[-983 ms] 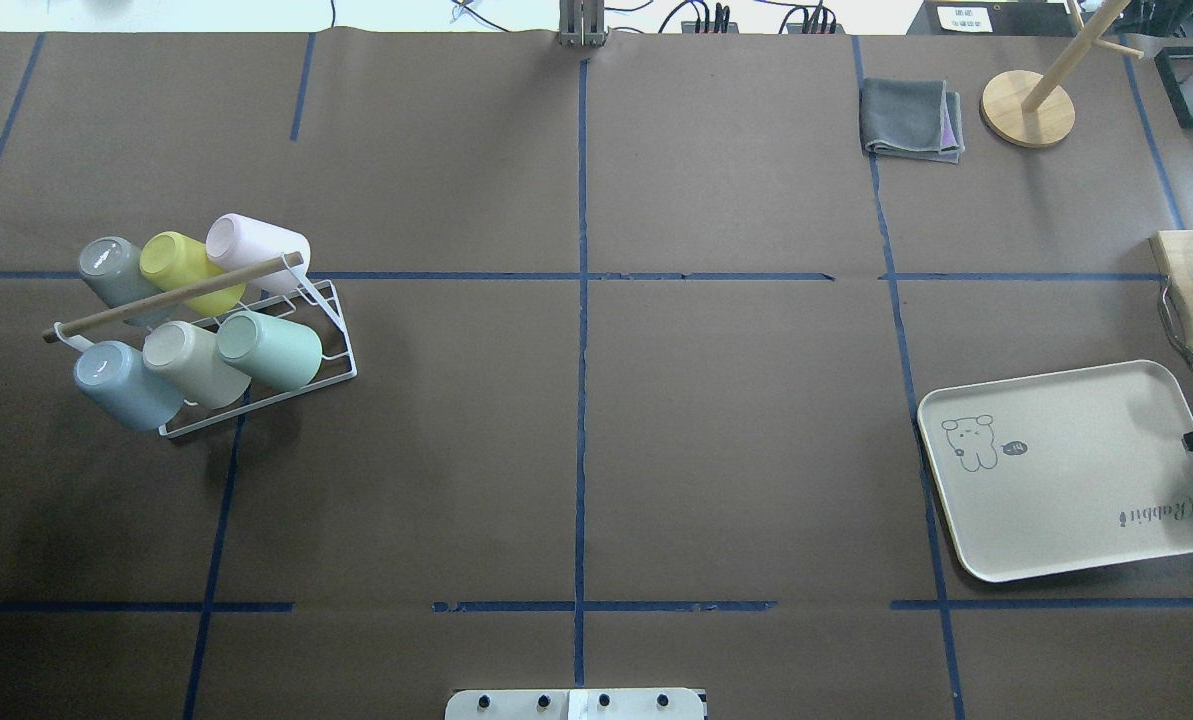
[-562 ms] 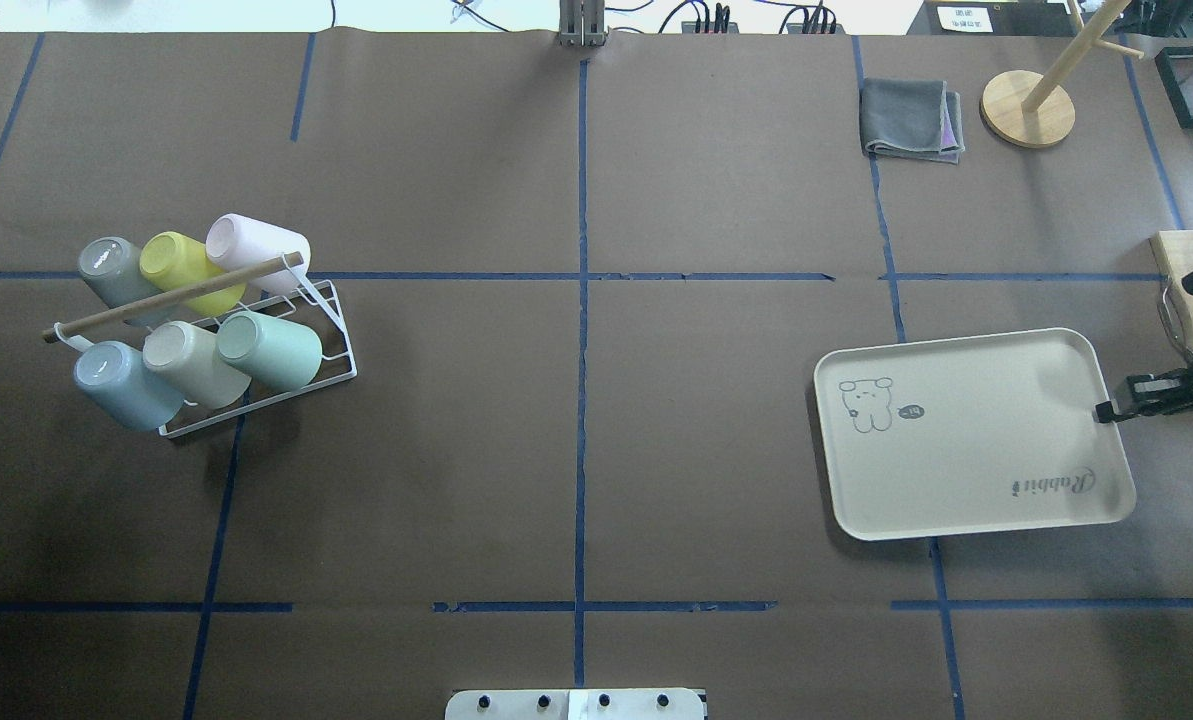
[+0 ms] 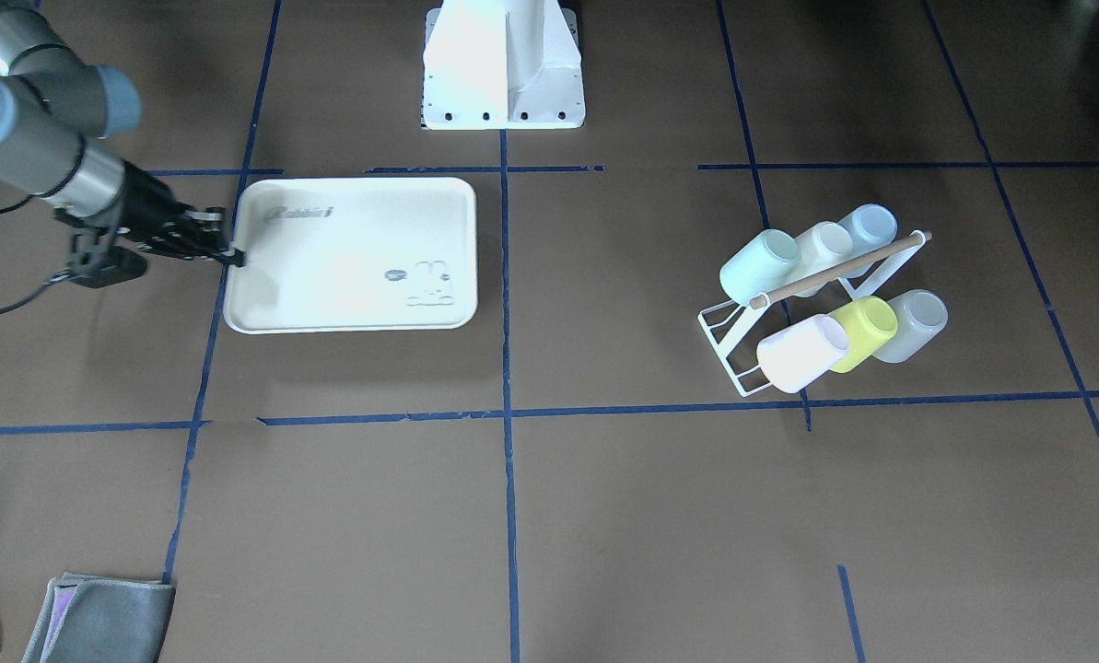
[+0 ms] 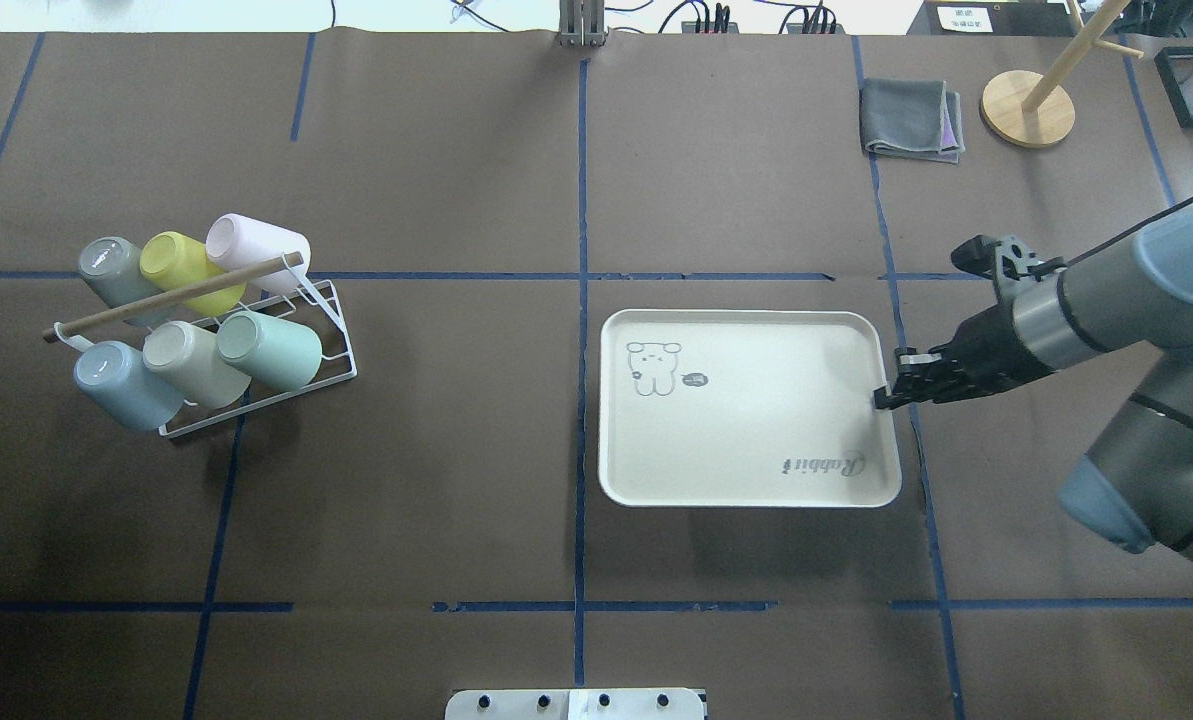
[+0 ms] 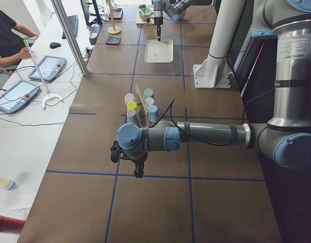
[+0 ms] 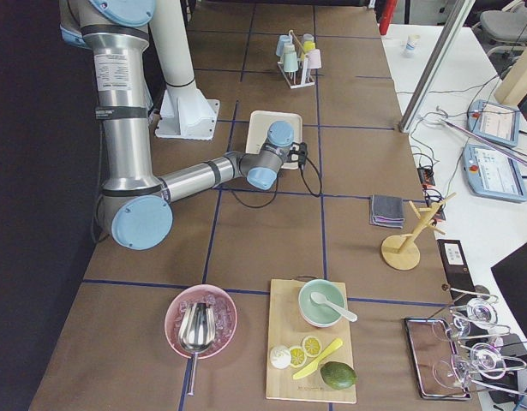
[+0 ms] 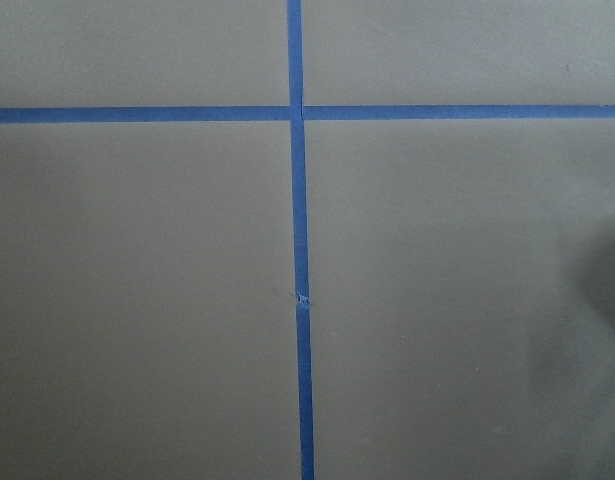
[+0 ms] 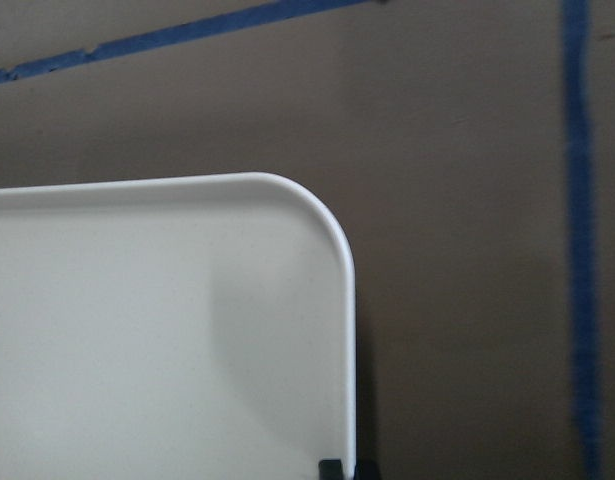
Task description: Pick up and place green cup on tray
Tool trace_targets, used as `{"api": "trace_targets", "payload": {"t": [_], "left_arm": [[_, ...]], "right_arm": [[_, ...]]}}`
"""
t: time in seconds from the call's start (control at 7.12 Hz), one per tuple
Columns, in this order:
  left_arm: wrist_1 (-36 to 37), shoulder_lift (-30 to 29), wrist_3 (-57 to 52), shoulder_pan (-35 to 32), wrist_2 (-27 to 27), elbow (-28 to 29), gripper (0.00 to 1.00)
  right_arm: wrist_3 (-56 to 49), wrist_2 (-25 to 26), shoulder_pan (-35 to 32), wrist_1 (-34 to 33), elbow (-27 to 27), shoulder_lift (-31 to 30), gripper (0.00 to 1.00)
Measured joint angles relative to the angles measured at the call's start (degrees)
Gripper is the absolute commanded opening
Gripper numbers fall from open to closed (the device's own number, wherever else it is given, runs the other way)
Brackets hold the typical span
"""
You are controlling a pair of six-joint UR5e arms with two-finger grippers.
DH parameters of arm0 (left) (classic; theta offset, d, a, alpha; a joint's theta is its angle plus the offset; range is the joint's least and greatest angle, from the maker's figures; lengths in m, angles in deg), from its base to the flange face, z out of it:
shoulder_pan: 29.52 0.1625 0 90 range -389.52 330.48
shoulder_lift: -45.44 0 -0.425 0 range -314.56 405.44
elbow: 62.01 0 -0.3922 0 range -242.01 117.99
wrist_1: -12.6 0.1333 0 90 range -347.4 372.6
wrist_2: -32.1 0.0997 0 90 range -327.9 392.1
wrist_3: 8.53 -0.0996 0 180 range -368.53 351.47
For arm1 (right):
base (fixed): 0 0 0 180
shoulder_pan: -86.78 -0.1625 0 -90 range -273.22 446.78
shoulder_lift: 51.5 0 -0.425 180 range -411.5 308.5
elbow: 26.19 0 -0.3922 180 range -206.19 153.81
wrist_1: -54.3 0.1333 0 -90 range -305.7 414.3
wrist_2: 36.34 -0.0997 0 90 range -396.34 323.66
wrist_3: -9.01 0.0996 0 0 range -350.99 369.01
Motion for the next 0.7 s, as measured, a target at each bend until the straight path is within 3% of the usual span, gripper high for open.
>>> {"api": "trace_targets", "payload": {"t": [0.42, 0.7], "left_arm": [[0.1, 0.1, 0.0, 0.0, 0.0, -0.6, 1.0], [0.1, 0.1, 0.0, -0.1, 0.0, -1.0, 1.0]], "right_arm": [[7.5, 10.4, 10.6, -11.7, 0.5, 11.5, 0.01], [7.6, 13.4, 12.8, -14.5, 1.4, 13.7, 0.02]]}}
